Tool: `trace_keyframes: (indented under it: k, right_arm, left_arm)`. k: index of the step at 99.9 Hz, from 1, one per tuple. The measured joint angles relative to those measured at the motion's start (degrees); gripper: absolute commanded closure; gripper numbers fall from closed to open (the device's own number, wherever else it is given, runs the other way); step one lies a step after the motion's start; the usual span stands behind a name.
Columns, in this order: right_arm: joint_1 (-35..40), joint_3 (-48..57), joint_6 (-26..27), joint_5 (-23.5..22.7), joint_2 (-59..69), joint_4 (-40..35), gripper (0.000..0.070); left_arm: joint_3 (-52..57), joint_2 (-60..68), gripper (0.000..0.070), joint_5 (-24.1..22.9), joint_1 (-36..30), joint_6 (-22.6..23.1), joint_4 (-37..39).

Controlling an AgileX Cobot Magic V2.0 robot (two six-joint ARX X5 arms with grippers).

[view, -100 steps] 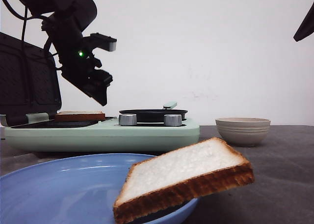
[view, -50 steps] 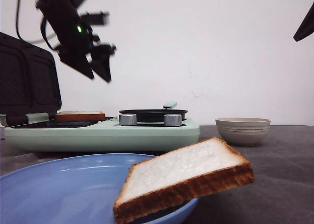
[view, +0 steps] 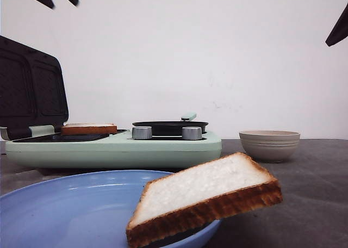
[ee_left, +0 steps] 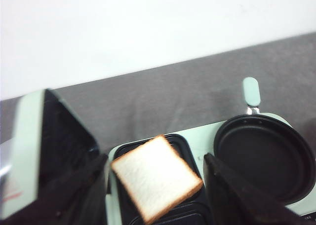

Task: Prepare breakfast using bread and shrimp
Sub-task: 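Grasp the second bread slice on the blue plate with the right gripper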

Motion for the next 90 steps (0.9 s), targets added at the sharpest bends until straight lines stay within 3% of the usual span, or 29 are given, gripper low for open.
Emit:
trace_keyframes:
  k: [28, 58, 76, 90]
  right_arm:
    - [0.0, 0.0, 0.0, 0.0, 0.0, -0.3, 0.0303]
    - [0.0, 0.0, 0.0, -1.1, 0.0, -2.3, 0.0303]
    - [0.0, 0.0, 0.0, -1.1, 0.1, -3.2, 0.0303]
    - [0.1, 0.0, 0.0, -1.3, 1.2, -3.9, 0.0303]
  left_arm:
    - [-7.2, -7.8, 0.0388, 4.9, 2.7, -2.1, 2.8]
    - [-29.0, -25.6, 0.0388, 5.2, 3.6, -6.6, 13.3]
    - [-41.8, -36.3, 0.0388, 4.5, 3.6, -8.9, 12.5]
    - [-45.9, -44.1, 0.0388, 3.1, 3.6, -10.1, 9.9]
